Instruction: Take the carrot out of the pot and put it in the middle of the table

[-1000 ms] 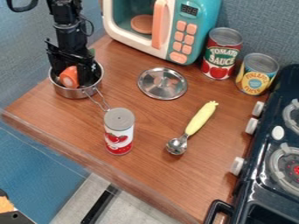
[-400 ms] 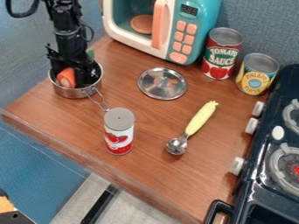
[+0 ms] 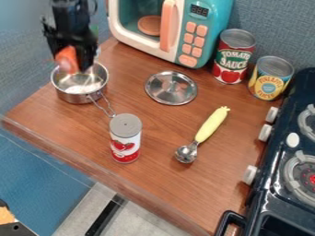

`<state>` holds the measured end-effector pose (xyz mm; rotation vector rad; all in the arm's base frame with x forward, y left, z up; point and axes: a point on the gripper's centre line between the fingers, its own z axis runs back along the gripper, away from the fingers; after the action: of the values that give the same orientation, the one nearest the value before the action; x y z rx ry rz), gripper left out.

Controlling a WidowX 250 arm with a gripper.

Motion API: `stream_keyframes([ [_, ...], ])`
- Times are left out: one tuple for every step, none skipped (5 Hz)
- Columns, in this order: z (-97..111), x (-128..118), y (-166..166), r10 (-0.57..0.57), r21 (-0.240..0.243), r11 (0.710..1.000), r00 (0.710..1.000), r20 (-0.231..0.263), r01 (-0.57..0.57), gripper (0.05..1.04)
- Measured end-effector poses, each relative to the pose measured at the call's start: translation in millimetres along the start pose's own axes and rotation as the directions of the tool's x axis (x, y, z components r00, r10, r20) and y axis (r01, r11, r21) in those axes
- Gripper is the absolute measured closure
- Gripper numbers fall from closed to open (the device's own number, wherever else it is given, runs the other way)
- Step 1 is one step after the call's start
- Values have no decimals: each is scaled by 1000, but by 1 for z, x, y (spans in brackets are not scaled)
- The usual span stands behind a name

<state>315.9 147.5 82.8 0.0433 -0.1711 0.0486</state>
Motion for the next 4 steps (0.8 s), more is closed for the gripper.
stream_keyframes([
  [17, 13, -50, -152, -61, 986, 988, 41, 154, 336],
  [-3, 24, -103, -351, -77, 933, 936, 23, 352, 336],
  [-30, 28, -133, -465, -79, 883, 885, -7, 463, 336],
  [-62, 27, -136, -510, -94, 858, 859, -46, 505, 336],
])
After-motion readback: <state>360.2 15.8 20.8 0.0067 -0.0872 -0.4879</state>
